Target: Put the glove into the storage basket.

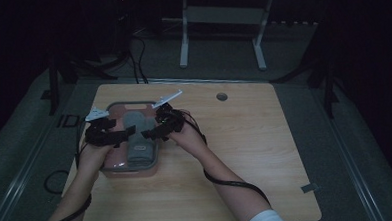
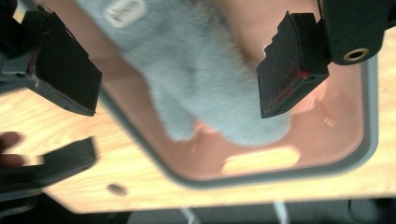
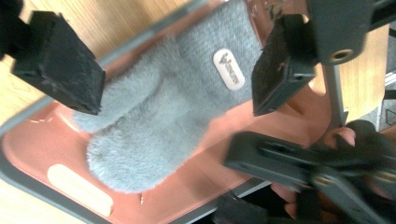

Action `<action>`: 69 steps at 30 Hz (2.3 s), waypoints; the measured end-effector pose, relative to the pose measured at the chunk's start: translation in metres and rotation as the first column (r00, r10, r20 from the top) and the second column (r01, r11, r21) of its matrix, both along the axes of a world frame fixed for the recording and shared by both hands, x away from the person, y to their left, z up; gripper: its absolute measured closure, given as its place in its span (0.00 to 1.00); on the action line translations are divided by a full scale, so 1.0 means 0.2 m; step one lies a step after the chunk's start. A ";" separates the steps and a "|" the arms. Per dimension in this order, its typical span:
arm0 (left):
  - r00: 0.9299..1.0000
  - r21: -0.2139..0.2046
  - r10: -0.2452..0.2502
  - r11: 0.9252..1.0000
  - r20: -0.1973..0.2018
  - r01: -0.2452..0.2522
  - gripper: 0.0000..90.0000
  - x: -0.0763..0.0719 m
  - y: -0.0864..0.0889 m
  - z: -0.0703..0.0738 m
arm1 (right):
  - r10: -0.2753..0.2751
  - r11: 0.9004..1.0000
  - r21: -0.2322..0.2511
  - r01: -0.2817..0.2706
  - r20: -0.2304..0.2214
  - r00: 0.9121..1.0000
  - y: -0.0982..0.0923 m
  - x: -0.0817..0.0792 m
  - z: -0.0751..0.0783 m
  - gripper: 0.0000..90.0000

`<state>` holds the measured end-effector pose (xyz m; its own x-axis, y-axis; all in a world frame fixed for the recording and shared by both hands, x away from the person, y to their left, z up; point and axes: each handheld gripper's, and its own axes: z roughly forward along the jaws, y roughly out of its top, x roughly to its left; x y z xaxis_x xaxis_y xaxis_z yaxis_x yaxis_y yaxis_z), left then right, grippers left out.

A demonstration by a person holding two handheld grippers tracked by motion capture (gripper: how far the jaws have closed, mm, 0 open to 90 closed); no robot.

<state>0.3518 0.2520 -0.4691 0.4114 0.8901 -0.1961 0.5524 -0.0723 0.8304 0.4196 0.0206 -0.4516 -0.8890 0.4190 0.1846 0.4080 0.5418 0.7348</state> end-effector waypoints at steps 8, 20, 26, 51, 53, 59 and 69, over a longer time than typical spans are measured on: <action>0.983 -0.006 -0.147 0.989 0.110 0.149 0.16 -0.24 -0.16 0.02 | 0.080 0.997 0.004 -0.080 0.049 0.996 -0.12 -0.09 -0.01 0.19; 0.959 -0.007 -0.245 0.969 0.145 0.248 0.16 -0.36 -0.26 -0.05 | 0.092 0.995 0.015 -0.094 0.076 0.993 -0.29 -0.14 -0.03 0.18; 0.945 -0.028 -0.283 0.956 0.162 0.291 0.16 -0.41 -0.29 -0.06 | 0.115 0.993 0.018 -0.117 0.083 0.990 -0.32 -0.16 -0.04 0.18; 0.871 -0.020 -0.480 0.874 0.107 0.485 0.16 -0.51 -0.56 -0.23 | 0.149 0.988 -0.045 -0.146 0.079 0.986 -0.58 -0.27 -0.28 0.18; 0.863 -0.017 -0.495 0.866 0.104 0.499 0.16 -0.51 -0.58 -0.26 | 0.147 0.989 -0.040 -0.144 0.076 0.986 -0.60 -0.27 -0.31 0.18; 0.846 -0.005 -0.526 0.849 0.087 0.528 0.16 -0.50 -0.63 -0.31 | 0.123 0.991 -0.050 -0.120 0.067 0.990 -0.67 -0.28 -0.39 0.17; 0.823 -0.018 -0.561 0.825 0.082 0.564 0.16 -0.52 -0.67 -0.36 | 0.130 0.990 -0.067 -0.125 0.078 0.988 -0.79 -0.33 -0.48 0.16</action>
<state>0.2480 0.1187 -0.5419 0.8524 0.4916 -0.1779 0.3666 -0.3193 0.8739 0.3537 -0.1367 -0.5480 -0.9470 0.3093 0.0866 0.2725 0.6308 0.7265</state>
